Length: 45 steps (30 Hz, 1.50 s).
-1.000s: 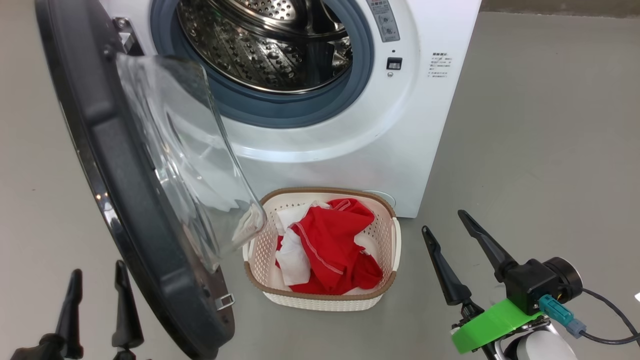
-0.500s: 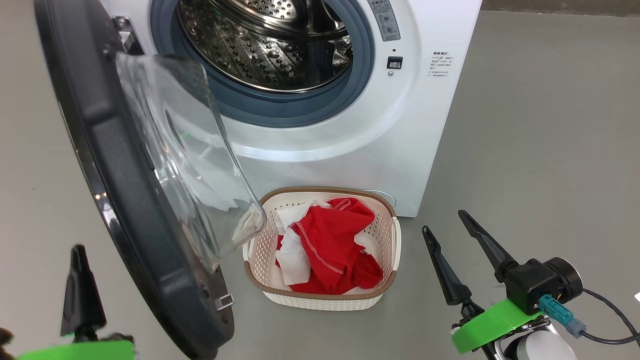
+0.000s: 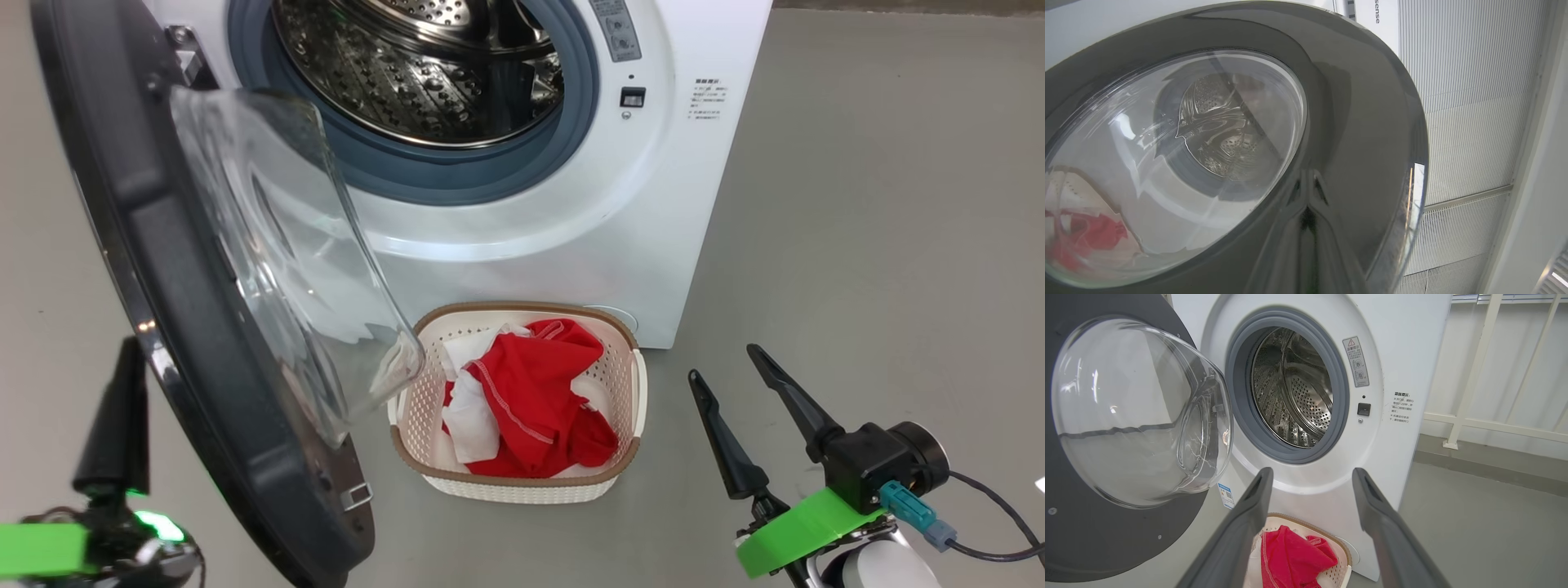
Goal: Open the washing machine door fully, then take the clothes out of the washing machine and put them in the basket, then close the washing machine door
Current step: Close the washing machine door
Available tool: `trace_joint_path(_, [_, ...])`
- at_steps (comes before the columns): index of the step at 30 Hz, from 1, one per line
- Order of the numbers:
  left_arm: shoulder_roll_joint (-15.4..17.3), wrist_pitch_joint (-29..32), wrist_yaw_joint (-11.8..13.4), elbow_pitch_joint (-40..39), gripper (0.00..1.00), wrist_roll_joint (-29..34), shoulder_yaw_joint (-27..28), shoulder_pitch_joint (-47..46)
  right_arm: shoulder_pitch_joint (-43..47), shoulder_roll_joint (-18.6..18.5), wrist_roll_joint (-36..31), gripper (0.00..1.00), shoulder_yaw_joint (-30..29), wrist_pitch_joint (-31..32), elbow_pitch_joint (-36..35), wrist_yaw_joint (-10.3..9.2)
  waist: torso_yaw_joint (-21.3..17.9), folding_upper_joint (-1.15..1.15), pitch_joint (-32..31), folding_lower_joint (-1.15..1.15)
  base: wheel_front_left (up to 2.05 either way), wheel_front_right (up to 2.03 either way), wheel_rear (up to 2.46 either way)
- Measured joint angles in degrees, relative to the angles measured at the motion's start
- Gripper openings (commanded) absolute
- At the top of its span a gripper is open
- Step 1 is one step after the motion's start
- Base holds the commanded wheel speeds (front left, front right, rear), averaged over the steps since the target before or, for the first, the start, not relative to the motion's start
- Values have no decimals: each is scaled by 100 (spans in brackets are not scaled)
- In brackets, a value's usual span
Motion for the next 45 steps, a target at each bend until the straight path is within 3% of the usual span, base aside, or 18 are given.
trace_joint_path(8, [1,320,257,-474,0,-557,103,1,-7,-1,1,100,40,0,13,0,-85,0,41,0,0,0,0])
trace_joint_path(20, [4,401,335,-786,0,-1095,23,18,-81,1,34,100,82,0,45,0,-389,0,135,0,0,0,0])
trace_joint_path(30, [12,413,367,-931,0,-1095,-138,-50,-109,12,44,100,36,0,42,0,-771,0,297,0,0,0,0])
trace_joint_path(45, [53,405,534,-709,0,-953,-315,-884,-332,70,44,100,0,0,-30,0,-1314,0,679,0,0,0,0])
